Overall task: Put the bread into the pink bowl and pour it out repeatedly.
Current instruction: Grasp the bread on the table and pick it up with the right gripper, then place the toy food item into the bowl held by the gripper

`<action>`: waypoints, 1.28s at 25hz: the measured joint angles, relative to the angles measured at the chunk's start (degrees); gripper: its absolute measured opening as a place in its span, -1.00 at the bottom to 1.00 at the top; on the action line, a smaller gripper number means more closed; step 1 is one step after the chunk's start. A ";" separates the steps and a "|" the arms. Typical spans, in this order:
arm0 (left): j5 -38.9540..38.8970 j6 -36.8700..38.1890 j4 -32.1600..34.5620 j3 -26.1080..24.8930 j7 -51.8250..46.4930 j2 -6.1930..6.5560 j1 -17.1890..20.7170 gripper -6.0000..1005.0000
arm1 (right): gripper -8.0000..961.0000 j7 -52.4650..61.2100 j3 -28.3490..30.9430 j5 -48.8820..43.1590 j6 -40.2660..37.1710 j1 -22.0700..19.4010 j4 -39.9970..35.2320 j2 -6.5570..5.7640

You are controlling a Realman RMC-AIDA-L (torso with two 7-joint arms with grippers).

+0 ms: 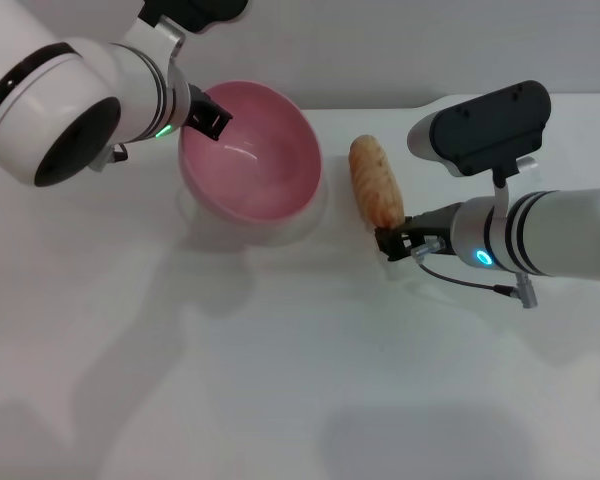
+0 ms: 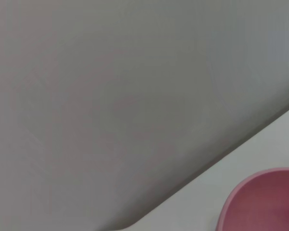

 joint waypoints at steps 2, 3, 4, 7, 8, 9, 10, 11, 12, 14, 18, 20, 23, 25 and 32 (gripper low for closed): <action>0.04 0.00 0.15 0.00 0.00 0.00 0.00 -0.90 | -0.29 -0.01 -0.03 -0.03 0.07 0.00 0.00 0.00; 0.07 0.00 0.17 0.00 0.00 0.00 0.00 -0.90 | -0.34 -0.01 -0.05 -0.06 0.11 0.00 -0.03 0.00; 0.09 0.00 0.19 0.00 0.00 0.00 0.00 -0.90 | -0.39 -0.01 -0.07 -0.08 0.16 0.00 -0.12 0.00; 0.11 0.00 0.19 0.00 0.00 0.00 0.00 -0.90 | -0.48 0.06 -0.12 -0.47 0.68 -0.17 -0.96 0.00; 0.11 0.00 0.19 0.00 0.00 0.01 0.00 -0.90 | -0.49 0.27 -0.10 -1.03 1.20 -0.46 -1.82 0.02; 0.12 0.00 0.19 0.00 0.00 0.01 0.02 -0.90 | -0.50 0.49 -0.06 -1.69 1.79 -0.77 -2.77 0.06; 0.12 0.01 0.19 0.00 0.00 0.01 0.06 -0.90 | -0.51 0.85 -0.01 -2.73 2.55 -1.29 -4.21 0.10; 0.12 0.07 0.19 -0.01 0.00 0.01 0.15 -0.90 | -0.52 1.24 0.02 -3.68 3.29 -1.78 -5.72 0.14; 0.12 0.15 0.16 -0.02 0.00 0.01 0.26 -0.90 | -0.53 1.79 0.04 -4.91 4.23 -2.37 -7.57 0.17; 0.12 0.39 -0.02 -0.21 0.00 0.01 0.42 -0.90 | -0.55 2.81 0.11 -7.14 6.30 -3.20 -10.99 0.22; 0.11 0.44 -0.14 -0.42 0.00 0.00 0.54 -0.90 | -0.59 3.38 0.77 -9.26 9.71 -3.67 -15.80 0.26; 0.09 0.48 -0.19 -0.32 0.00 0.00 0.54 -0.90 | -0.63 3.41 1.16 -10.34 11.12 -3.68 -17.81 0.26; -0.16 0.64 -0.33 -0.08 0.00 0.00 0.54 -0.90 | -0.68 3.43 1.45 -12.12 13.61 -3.69 -21.25 0.22; -0.29 0.84 -0.37 -0.06 0.00 -0.03 0.54 -0.90 | -0.70 3.43 1.53 -12.80 15.47 -3.49 -24.26 0.18; -0.39 2.26 -0.45 1.08 -0.43 -0.22 0.56 -0.90 | -0.74 3.83 0.25 -12.21 17.70 -0.85 -29.36 0.32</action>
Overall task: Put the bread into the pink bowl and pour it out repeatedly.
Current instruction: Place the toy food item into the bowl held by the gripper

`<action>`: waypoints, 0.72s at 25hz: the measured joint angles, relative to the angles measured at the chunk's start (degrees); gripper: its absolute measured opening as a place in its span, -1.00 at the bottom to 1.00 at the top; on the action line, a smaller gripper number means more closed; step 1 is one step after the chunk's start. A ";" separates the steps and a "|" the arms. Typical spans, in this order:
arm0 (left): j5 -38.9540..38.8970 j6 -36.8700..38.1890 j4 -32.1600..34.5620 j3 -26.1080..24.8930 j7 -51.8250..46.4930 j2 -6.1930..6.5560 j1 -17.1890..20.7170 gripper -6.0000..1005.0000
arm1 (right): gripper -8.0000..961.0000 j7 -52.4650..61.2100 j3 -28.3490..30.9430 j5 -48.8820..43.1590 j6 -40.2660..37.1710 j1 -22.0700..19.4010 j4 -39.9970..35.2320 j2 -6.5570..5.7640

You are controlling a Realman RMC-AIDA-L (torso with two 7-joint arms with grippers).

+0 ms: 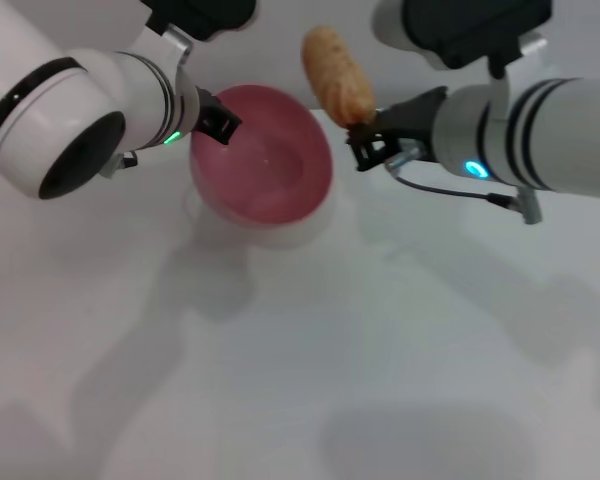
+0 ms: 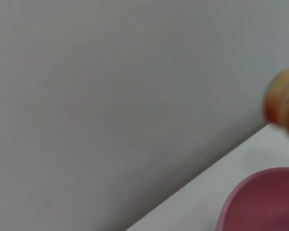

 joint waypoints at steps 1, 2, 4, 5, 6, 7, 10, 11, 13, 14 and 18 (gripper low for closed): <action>-0.03 0.46 -0.01 0.34 -0.12 -0.02 -0.09 -0.90 | -0.74 0.50 -0.80 0.28 -0.05 0.61 0.07 0.02; -0.04 0.69 0.02 0.48 -0.18 -0.03 -0.14 -0.90 | -0.74 0.82 -1.28 0.45 -0.14 0.89 0.22 0.03; -0.04 0.91 0.13 0.63 -0.23 -0.04 -0.18 -0.90 | -0.75 1.03 -1.82 0.70 -0.17 1.11 0.45 0.04; -0.04 1.04 0.25 0.78 -0.28 -0.04 -0.20 -0.90 | -0.75 1.21 -2.81 1.21 -0.29 1.33 0.64 0.04; -0.05 1.10 0.33 0.84 -0.30 -0.05 -0.22 -0.90 | -0.75 1.23 -3.35 1.38 -0.37 1.34 0.68 0.05; -0.05 1.10 0.33 0.84 -0.30 -0.05 -0.22 -0.90 | -0.75 1.23 -3.35 1.38 -0.37 1.34 0.68 0.05; -0.04 1.20 0.48 0.85 -0.33 -0.04 -0.32 -0.90 | -0.75 1.24 -4.40 1.93 -0.50 1.12 0.59 0.11; -0.04 1.20 0.50 0.82 -0.33 -0.04 -0.34 -0.90 | -0.76 1.24 -4.55 2.27 -0.50 1.05 0.55 0.12; -0.04 1.20 0.56 0.77 -0.34 -0.04 -0.37 -0.90 | -0.76 1.23 -4.58 3.61 -0.49 1.06 0.92 0.12; -0.03 1.20 0.61 0.78 -0.35 -0.04 -0.37 -0.90 | -0.76 1.22 -4.58 3.99 -0.53 1.06 1.19 0.12; -0.03 1.19 0.99 0.87 -0.35 -0.04 -0.16 -0.90 | -0.76 1.10 -4.18 4.39 -1.42 1.07 3.79 0.07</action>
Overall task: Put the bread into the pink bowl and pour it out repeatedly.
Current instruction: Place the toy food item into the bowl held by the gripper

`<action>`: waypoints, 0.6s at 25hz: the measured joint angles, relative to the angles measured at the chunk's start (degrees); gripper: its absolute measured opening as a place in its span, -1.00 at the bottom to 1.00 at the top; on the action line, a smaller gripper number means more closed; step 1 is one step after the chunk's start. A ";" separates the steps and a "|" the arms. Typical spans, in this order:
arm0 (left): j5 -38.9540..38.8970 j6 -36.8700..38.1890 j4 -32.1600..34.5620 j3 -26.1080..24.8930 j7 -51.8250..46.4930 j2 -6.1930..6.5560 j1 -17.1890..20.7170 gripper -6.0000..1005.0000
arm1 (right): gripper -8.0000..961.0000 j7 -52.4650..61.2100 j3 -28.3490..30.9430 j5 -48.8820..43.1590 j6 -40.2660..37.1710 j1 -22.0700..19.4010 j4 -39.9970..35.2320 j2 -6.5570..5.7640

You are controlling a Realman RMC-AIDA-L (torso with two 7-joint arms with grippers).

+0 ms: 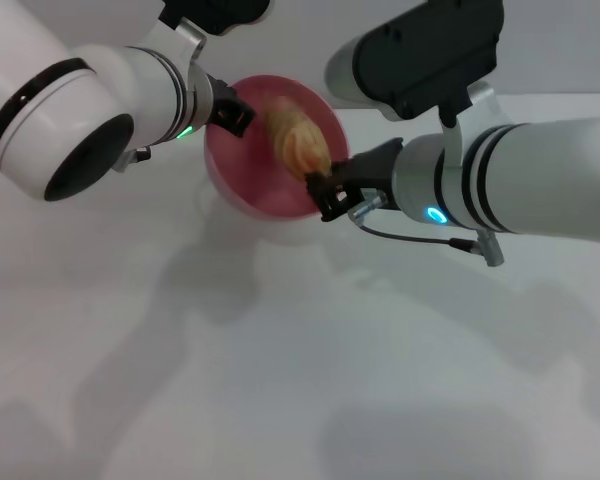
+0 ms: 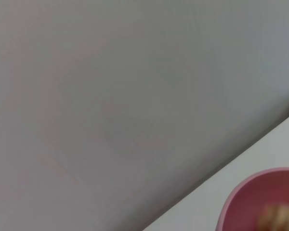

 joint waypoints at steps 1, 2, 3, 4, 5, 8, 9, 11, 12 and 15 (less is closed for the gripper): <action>-0.01 -0.03 0.11 0.00 0.04 0.00 0.05 -0.90 | -0.76 -0.04 0.07 0.11 -0.15 0.01 0.52 -0.03; 0.01 -0.10 0.22 0.00 0.09 0.00 0.10 -0.90 | -0.76 -0.07 0.08 0.17 -0.25 0.04 0.80 -0.06; 0.00 -0.24 0.26 0.00 0.13 0.00 0.10 -0.90 | -0.76 -0.16 0.06 0.28 -0.26 0.04 0.93 -0.07; 0.00 -0.32 0.29 0.00 0.18 0.02 0.11 -0.90 | -0.66 -0.28 -0.06 0.42 -0.28 0.03 1.02 -0.07; 0.01 -0.39 0.30 0.00 0.28 0.04 0.11 -0.90 | -0.56 -0.37 -0.28 0.53 -0.28 0.03 1.10 -0.08; 0.00 -0.41 0.32 -0.07 0.48 0.10 0.15 -0.90 | -0.27 -0.50 -0.71 0.53 -0.32 -0.12 0.85 -0.11; 0.00 -0.43 0.32 -0.11 0.51 0.12 0.17 -0.90 | -0.21 -0.66 -0.90 0.02 -0.33 -0.27 0.25 -0.14; 0.00 -0.47 0.31 -0.16 0.57 0.16 0.21 -0.90 | -0.09 -1.19 -1.21 -3.41 -0.28 -1.15 -2.20 -0.15; 0.01 -0.50 0.21 -0.17 0.59 0.18 0.22 -0.90 | -0.03 -1.42 -1.27 -6.19 -0.30 -1.93 -3.77 -0.07; 0.04 -0.55 -0.07 -0.19 0.63 0.20 0.28 -0.90 | 0.13 -0.97 -0.37 -19.25 -1.31 -5.56 -9.77 0.39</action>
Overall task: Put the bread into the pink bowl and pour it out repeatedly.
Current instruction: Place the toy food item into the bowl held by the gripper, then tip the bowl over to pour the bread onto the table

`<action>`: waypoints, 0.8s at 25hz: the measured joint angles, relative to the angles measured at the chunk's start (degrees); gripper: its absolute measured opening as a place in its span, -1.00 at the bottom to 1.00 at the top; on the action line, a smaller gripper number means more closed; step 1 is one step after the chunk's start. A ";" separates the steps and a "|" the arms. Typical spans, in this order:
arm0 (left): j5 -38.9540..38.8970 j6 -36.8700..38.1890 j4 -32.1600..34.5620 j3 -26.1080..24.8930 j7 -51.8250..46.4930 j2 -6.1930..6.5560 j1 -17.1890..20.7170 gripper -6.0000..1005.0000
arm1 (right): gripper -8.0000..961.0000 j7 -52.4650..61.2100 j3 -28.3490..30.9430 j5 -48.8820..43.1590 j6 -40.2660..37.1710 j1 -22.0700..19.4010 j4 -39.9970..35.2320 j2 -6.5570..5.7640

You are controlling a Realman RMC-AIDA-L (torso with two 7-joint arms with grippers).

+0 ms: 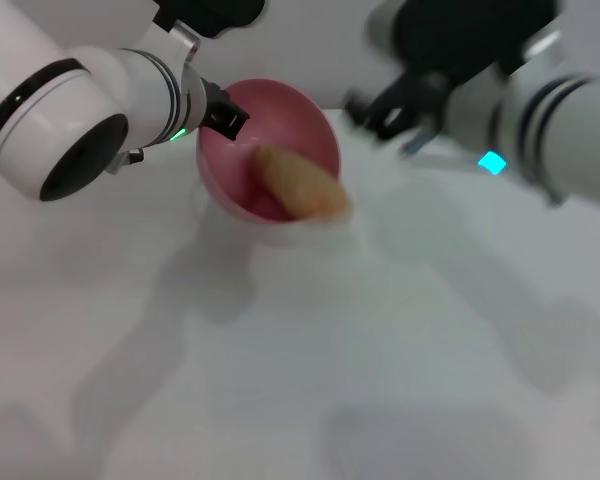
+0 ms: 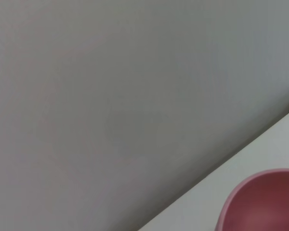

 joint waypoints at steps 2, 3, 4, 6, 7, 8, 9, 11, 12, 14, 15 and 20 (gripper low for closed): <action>-0.02 0.00 -0.07 0.00 0.02 0.05 0.27 -0.90 | 0.23 0.25 1.07 -5.02 -1.39 -1.03 -2.49 -0.03; -0.02 0.02 -0.07 -0.01 0.02 0.07 0.40 -0.90 | 0.28 0.26 1.36 -6.85 -2.53 -1.33 -3.32 -0.08; -0.03 0.04 -0.09 0.01 0.02 0.07 0.48 -0.90 | 0.33 0.47 1.67 -10.21 -4.94 -2.02 -3.88 -0.05; -0.03 0.06 -0.10 0.04 0.03 0.07 0.53 -0.90 | 0.33 1.50 1.64 -17.42 -10.44 -3.63 -3.85 0.11; -0.04 0.12 -0.20 0.13 0.04 0.07 0.64 -0.90 | 0.33 3.06 1.36 -21.95 -13.38 -4.47 -3.10 0.20; -0.04 0.16 -0.22 0.13 0.04 0.07 0.70 -0.90 | 0.33 6.12 0.93 -28.69 -17.38 -5.46 -1.90 0.26; -0.05 0.19 -0.24 0.14 0.04 0.06 0.81 -0.90 | 0.32 10.07 0.50 -34.80 -19.65 -6.07 -0.37 0.27; -0.05 0.21 -0.33 0.13 0.06 0.07 1.10 -0.90 | 0.32 19.11 -0.08 -45.84 -22.12 -6.62 2.51 0.26; -0.05 0.21 -0.40 0.09 0.06 0.06 1.14 -0.90 | 0.32 24.44 -0.59 -52.46 -22.69 -6.55 4.85 0.19; -0.05 0.23 -0.86 -0.14 0.06 0.05 1.17 -0.90 | 0.32 32.21 -1.87 -62.39 -21.72 -6.20 8.55 0.03; -0.05 0.26 -1.03 -0.21 0.06 0.04 1.17 -0.90 | 0.32 36.67 -2.86 -66.98 -19.99 -6.06 10.21 -0.05; -0.04 0.58 -2.47 -0.71 0.06 0.01 0.53 -0.90 | 0.33 61.55 -8.59 -84.97 -7.93 -6.41 15.62 -0.20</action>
